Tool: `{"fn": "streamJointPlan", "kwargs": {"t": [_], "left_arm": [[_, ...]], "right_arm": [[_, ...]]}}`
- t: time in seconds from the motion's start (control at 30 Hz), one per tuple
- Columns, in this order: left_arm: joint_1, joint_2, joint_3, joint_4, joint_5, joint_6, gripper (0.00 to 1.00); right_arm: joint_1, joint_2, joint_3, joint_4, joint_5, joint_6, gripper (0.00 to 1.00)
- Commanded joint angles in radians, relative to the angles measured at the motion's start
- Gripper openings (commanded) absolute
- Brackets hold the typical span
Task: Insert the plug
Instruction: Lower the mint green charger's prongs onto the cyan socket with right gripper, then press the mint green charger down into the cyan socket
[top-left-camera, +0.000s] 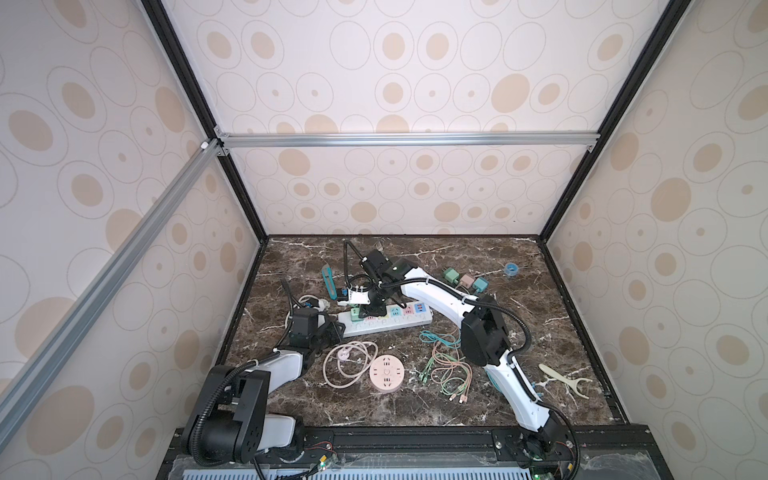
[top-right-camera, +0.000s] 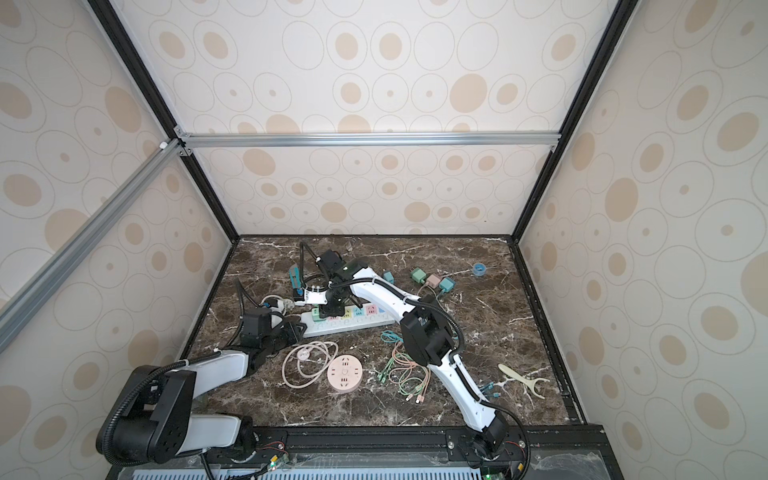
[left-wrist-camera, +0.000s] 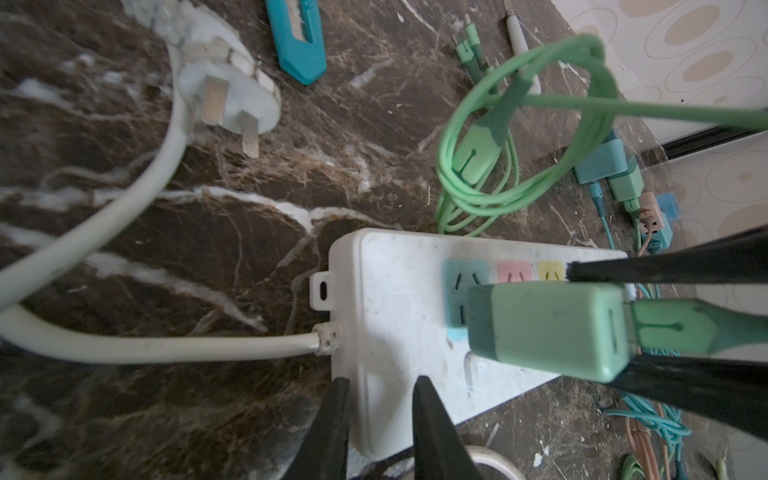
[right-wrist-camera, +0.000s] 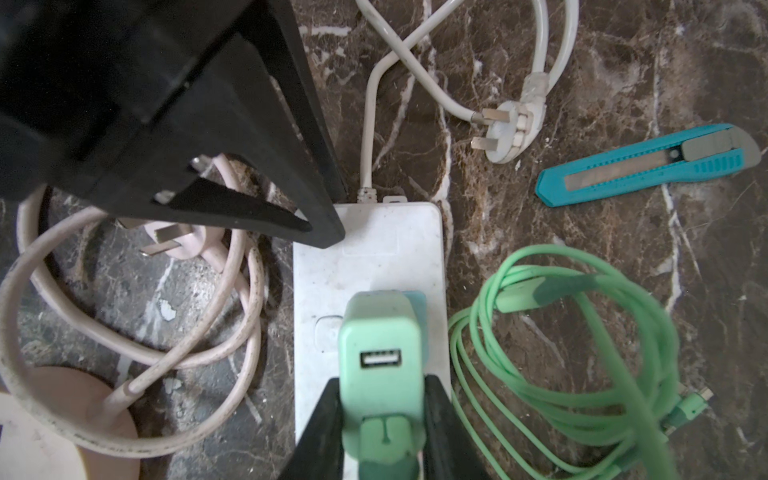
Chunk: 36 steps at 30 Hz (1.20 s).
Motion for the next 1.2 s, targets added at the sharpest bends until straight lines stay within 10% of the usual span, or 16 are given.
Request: {"fn": "streamJointPlan", "kwargs": {"t": [0.0, 1.17], "left_arm": [[0.009, 0.004, 0.003, 0.015, 0.001, 0.008, 0.27], [0.011, -0.008, 0.006, 0.023, 0.020, 0.000, 0.27]], "right_arm": [[0.016, 0.033, 0.021, -0.032, 0.004, -0.028, 0.00], [0.026, 0.123, 0.052, -0.065, 0.111, -0.042, 0.00]]}}
